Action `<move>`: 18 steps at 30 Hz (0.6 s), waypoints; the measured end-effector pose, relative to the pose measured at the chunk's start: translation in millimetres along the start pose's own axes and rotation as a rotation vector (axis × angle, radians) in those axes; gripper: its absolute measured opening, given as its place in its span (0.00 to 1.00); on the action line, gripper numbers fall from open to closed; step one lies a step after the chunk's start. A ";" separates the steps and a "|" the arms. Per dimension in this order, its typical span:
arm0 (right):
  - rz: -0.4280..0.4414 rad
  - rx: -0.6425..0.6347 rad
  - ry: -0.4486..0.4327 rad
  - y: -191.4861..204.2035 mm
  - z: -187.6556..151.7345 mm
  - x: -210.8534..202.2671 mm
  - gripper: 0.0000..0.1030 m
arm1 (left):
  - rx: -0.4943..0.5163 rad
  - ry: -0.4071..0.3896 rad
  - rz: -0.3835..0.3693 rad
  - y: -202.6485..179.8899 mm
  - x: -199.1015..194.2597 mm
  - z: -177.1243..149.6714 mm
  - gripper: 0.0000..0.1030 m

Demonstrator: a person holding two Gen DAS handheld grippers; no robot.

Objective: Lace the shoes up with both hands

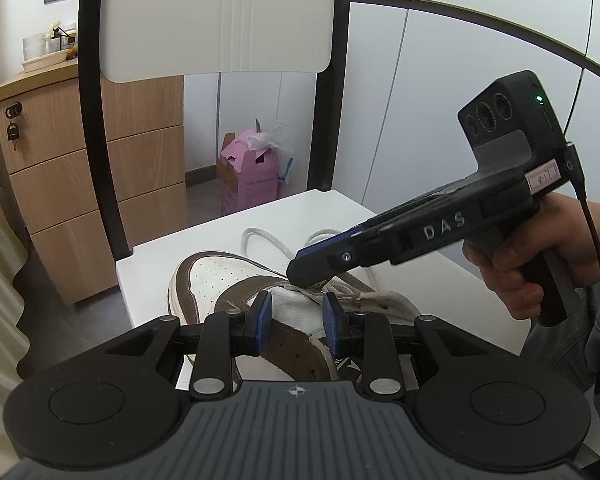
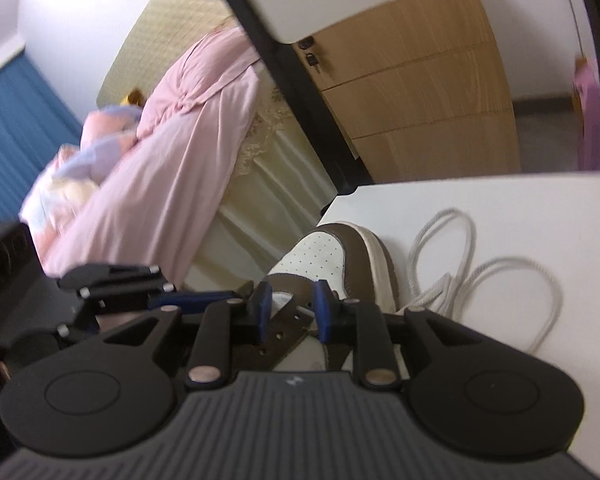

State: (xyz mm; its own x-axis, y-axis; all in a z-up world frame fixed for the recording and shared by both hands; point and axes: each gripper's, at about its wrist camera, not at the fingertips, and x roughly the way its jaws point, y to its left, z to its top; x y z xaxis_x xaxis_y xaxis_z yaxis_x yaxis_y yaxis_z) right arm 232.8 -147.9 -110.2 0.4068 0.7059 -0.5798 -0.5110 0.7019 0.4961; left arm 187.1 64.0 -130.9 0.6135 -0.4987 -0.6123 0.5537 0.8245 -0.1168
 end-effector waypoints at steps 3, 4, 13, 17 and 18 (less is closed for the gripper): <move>-0.016 -0.047 -0.003 3.9 -1.3 1.5 0.20 | 0.000 0.000 0.000 0.3 -0.1 -0.1 0.30; -0.022 -0.062 -0.004 5.3 -1.9 2.0 0.20 | 0.000 0.000 0.000 0.3 -0.2 -0.1 0.30; -0.111 -0.146 -0.012 18.6 -3.4 5.5 0.00 | 0.032 0.009 0.005 -3.8 5.1 -0.4 0.30; -0.094 -0.097 -0.077 13.7 2.5 -3.4 0.00 | 0.033 0.010 0.002 -3.2 5.4 -1.0 0.30; -0.091 -0.092 -0.092 13.2 4.9 -6.8 0.00 | 0.033 0.009 0.001 -3.0 5.1 -1.2 0.30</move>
State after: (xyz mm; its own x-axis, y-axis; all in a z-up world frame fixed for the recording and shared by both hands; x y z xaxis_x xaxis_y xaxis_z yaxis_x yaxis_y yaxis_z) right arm 227.0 -143.0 -96.6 0.5200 0.6488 -0.5555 -0.5346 0.7545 0.3808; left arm 187.9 59.3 -134.7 0.6092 -0.4951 -0.6194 0.5711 0.8159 -0.0905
